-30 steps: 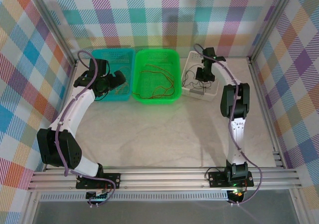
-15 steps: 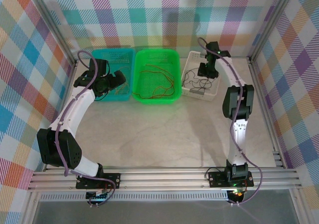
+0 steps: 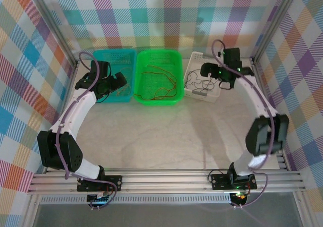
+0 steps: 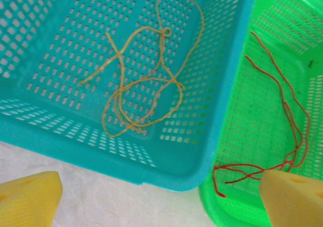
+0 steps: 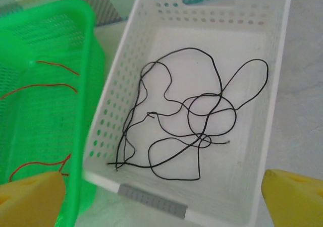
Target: Untangle the cables
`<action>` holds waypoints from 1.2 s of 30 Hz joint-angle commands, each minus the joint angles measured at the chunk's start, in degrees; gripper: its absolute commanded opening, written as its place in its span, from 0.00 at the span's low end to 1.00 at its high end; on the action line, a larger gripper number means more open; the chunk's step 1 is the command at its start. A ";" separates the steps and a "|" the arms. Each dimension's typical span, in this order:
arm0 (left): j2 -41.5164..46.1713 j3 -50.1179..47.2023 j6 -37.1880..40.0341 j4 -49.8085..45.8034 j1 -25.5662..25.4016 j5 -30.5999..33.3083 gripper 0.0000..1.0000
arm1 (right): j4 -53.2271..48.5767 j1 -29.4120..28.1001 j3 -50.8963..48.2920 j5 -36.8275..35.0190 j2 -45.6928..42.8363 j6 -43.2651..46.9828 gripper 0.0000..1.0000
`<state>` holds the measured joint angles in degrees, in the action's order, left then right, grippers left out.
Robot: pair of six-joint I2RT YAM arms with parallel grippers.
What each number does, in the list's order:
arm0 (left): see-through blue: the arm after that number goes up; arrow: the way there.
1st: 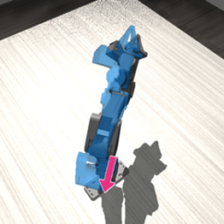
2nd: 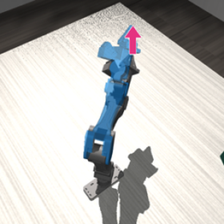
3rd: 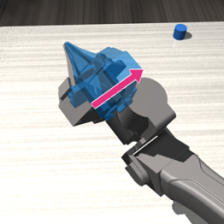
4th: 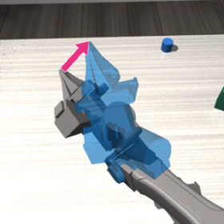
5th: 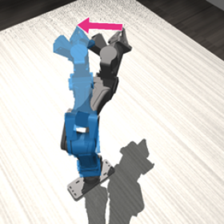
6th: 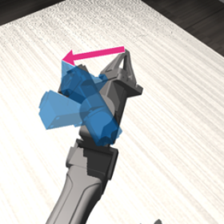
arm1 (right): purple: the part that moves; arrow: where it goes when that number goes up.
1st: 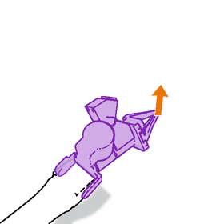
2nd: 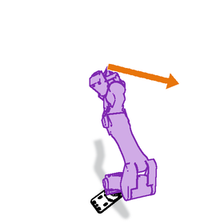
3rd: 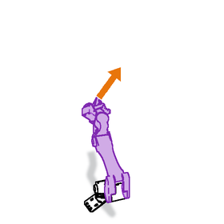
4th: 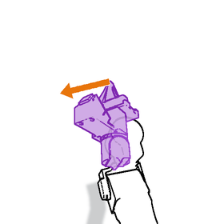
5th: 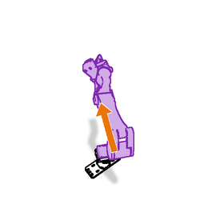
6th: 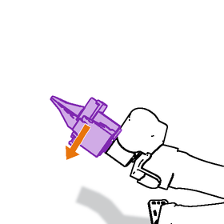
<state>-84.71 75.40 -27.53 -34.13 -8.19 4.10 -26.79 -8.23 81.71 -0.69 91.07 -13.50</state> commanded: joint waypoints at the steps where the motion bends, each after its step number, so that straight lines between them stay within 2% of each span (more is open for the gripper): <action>1: 4.95 -3.45 1.83 2.69 -1.41 8.10 1.00 | 18.98 -0.03 -10.97 2.88 -7.41 4.63 1.00; 3: 7.20 -6.44 3.39 5.30 -3.31 14.29 1.00 | 23.19 -0.02 -17.71 0.77 -10.90 4.78 1.00; 5: 8.61 -9.36 5.48 8.01 -4.96 18.34 1.00 | 22.14 0.06 -20.70 0.53 -12.77 7.03 1.00; 8: 10.34 -12.96 8.96 9.26 -6.05 20.42 1.00 | 24.10 0.16 -26.39 -4.65 -15.61 5.98 1.00; 10: 12.31 -16.65 9.83 10.72 -5.96 20.79 1.00 | 33.14 0.94 -33.67 -6.96 -17.47 6.57 1.00; 13: 15.82 -23.64 10.92 16.15 -5.96 21.19 1.00 | 39.63 2.80 -39.04 -6.71 -15.32 6.30 1.00; 17: 15.19 -27.64 11.80 17.69 -5.70 24.68 1.00 | 51.75 3.85 -43.00 -8.54 -7.75 7.17 1.00; 20: 14.18 -29.62 11.90 20.97 -5.05 28.34 1.00 | 48.97 4.76 -41.67 -6.43 -7.22 9.58 1.00; 21: 13.80 -30.18 11.88 21.33 -4.85 29.57 1.00 | 45.20 5.09 -40.32 -6.37 -7.11 10.26 1.00; 23: 13.73 -31.05 11.93 22.51 -4.18 30.24 1.00 | 41.16 5.42 -40.18 -6.67 -7.24 11.11 1.00; 24: 13.83 -31.94 11.89 24.20 -3.81 30.05 1.00 | 43.43 5.36 -42.25 -6.95 -7.33 12.03 1.00; 27: 12.62 -34.20 11.39 28.79 -1.65 27.01 1.00 | 53.78 5.31 -47.43 -10.65 -4.03 11.18 1.00; 29: 11.14 -34.93 10.86 30.39 -0.45 26.24 1.00 | 61.37 5.33 -51.34 -8.76 -3.80 12.09 1.00; 32: 9.41 -38.15 13.98 38.32 0.18 25.45 1.00 | 62.43 5.91 -52.83 -6.91 -4.65 11.84 1.00; 34: 7.95 -40.20 15.77 43.12 0.59 25.42 1.00 | 74.43 6.94 -58.98 -4.08 -3.86 11.77 1.00; 35: 7.32 -41.47 16.23 45.85 1.03 25.44 1.00 | 85.57 6.58 -62.31 -5.33 -1.40 12.43 1.00; 36: 6.86 -42.79 16.28 48.48 1.47 24.85 1.00 | 80.28 6.24 -61.66 -5.21 -3.73 12.53 1.00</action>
<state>-76.71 35.09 -13.74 4.12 -8.14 29.74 43.77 -2.15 23.49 -7.42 86.87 -2.55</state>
